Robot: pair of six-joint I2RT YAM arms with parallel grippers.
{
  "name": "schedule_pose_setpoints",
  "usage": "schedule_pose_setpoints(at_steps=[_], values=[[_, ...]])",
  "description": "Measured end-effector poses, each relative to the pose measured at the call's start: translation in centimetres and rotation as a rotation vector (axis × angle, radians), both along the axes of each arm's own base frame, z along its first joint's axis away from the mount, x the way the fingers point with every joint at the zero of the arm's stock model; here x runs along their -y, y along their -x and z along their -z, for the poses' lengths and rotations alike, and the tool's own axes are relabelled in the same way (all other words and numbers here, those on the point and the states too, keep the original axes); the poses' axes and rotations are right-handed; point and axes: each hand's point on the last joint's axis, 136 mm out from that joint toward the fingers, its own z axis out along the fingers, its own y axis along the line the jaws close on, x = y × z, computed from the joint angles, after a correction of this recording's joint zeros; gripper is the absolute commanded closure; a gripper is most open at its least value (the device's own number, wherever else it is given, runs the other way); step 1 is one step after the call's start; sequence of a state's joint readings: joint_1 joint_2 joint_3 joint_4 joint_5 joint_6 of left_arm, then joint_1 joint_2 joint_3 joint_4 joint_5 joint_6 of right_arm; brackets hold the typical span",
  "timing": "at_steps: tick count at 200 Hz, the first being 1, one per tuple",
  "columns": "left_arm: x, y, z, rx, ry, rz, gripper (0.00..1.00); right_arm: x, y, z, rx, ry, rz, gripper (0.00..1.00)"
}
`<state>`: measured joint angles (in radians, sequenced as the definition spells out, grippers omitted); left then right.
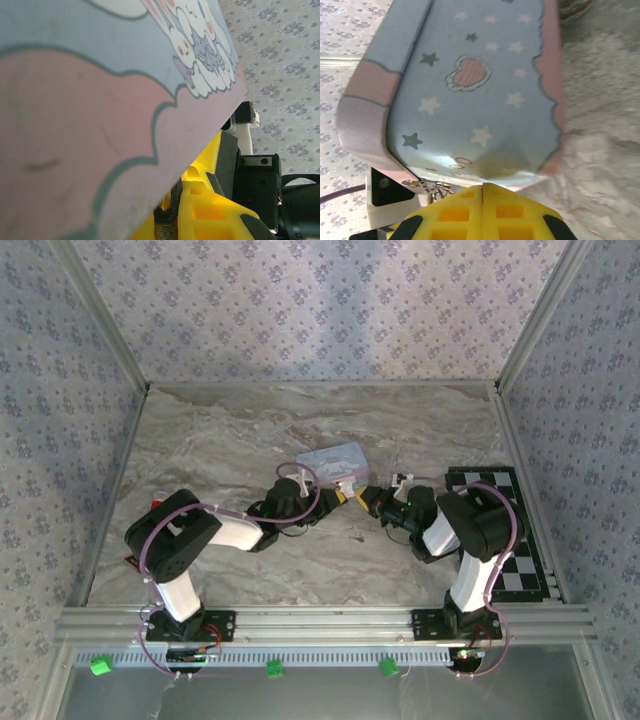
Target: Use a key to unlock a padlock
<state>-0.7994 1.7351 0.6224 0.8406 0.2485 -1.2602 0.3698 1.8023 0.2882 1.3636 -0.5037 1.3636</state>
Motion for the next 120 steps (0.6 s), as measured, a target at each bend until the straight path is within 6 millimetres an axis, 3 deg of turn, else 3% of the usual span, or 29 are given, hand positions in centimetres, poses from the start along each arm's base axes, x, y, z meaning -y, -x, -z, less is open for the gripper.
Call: schedule_pose_setpoints(at_steps=[66,87,120], values=[[-3.5,-2.8,1.9,-0.01,-0.084,-0.075,1.0,0.4,2.3,2.7,-0.049,0.118,-0.066,0.78],[-3.9,-3.0,2.8,-0.019,-0.107,-0.075,0.96,0.7,3.0,2.2,-0.03,0.172,-0.087,0.74],[-4.2,-2.7,4.1,-0.036,-0.158,-0.049,0.9,1.3,4.2,0.4,0.033,0.315,-0.134,0.58]])
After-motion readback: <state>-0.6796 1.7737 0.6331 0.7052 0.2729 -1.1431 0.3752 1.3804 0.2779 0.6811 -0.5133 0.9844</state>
